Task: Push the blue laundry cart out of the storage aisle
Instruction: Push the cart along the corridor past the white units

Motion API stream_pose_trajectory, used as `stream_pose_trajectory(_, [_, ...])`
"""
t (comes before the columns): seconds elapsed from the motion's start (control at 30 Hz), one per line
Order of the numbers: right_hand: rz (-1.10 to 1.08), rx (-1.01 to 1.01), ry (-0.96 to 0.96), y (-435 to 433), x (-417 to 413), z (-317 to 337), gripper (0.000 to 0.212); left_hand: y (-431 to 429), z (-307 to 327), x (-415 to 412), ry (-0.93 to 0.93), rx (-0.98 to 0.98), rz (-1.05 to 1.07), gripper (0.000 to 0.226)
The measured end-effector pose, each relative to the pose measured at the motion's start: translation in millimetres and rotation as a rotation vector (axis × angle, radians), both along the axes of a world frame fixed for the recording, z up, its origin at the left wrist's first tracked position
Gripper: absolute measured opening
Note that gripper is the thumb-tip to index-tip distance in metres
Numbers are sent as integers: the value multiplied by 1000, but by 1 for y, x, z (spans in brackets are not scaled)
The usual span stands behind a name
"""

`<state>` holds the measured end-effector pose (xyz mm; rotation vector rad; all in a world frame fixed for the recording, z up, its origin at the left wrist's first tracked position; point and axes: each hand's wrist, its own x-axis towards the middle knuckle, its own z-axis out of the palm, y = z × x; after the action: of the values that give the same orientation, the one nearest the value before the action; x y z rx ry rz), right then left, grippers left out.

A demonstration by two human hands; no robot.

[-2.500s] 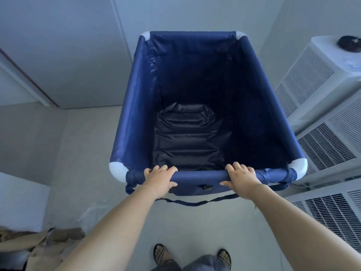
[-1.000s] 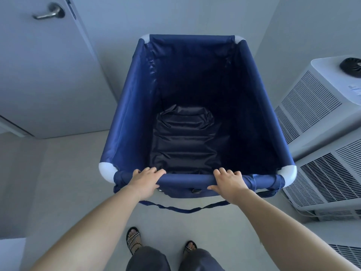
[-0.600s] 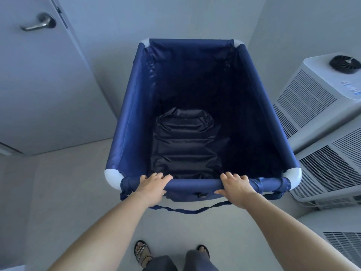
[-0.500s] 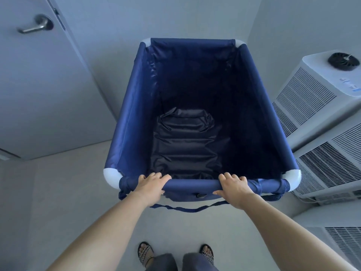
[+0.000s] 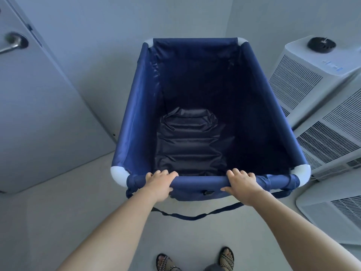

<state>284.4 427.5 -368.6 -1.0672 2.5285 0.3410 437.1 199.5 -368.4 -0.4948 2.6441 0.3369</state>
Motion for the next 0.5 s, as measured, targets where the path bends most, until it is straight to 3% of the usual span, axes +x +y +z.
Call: stream_pose_trajectory(0.5, [-102, -67, -40, 17, 61, 0, 51, 9, 7, 38, -19, -30, -51, 28])
